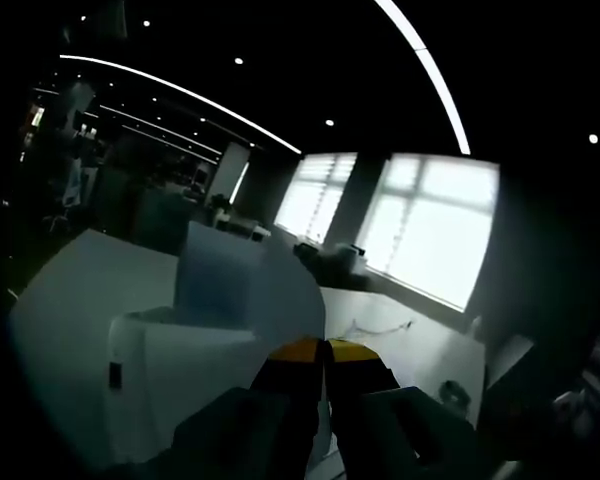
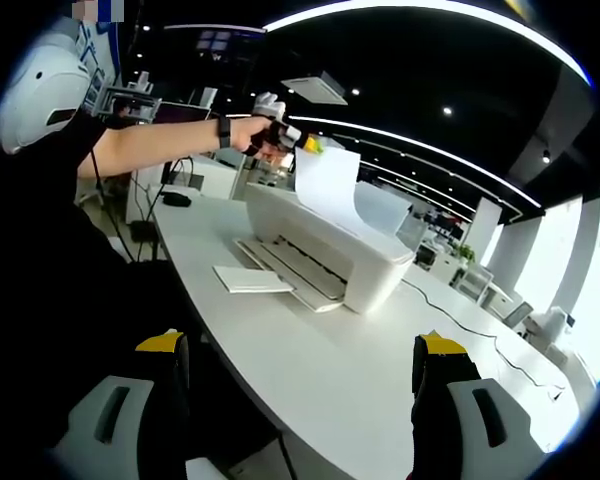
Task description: Remove the paper from the printer output slot and place it on top of the printer
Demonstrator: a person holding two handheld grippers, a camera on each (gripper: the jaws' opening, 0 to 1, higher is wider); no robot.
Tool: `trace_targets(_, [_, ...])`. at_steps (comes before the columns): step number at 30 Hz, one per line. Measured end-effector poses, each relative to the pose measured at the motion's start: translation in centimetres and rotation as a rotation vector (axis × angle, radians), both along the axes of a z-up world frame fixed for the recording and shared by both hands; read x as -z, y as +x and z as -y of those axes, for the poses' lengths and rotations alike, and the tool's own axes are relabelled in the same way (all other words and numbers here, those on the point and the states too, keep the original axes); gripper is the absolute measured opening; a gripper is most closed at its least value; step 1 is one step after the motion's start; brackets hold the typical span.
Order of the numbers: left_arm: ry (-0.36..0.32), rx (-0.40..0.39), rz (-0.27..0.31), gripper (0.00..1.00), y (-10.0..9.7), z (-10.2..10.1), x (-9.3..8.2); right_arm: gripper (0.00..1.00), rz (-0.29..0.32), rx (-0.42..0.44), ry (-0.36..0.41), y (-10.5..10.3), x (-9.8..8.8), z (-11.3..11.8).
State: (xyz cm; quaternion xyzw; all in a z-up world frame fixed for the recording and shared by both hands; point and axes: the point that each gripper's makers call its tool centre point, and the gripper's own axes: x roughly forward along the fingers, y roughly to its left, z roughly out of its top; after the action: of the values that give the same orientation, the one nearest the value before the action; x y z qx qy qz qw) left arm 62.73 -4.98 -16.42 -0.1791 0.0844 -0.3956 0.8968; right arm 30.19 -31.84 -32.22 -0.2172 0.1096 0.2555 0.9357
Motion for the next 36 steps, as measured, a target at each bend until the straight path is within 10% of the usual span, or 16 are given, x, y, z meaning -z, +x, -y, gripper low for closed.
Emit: trace_targets(36, [0.020, -0.021, -0.021, 0.06, 0.7, -0.3, 2.2, 0.88, -0.002, -0.002, 0.002, 0.0, 0.2, 0.0])
